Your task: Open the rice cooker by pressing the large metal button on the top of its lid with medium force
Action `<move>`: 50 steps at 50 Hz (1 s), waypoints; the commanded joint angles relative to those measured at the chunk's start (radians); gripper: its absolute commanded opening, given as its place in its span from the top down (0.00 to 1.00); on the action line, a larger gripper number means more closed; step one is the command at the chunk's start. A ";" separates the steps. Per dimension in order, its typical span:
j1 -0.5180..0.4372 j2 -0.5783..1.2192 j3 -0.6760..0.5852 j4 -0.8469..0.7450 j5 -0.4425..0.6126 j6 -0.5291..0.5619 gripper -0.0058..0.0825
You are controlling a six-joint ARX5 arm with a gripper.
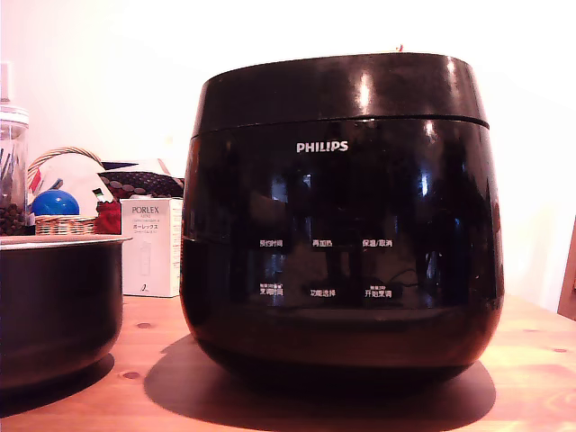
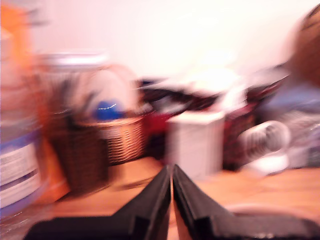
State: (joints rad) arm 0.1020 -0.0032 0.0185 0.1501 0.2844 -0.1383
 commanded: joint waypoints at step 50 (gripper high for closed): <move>-0.211 0.394 0.452 -0.030 0.792 -0.275 0.96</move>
State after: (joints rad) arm -0.0917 0.3553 0.4492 0.1127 1.0737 -0.4618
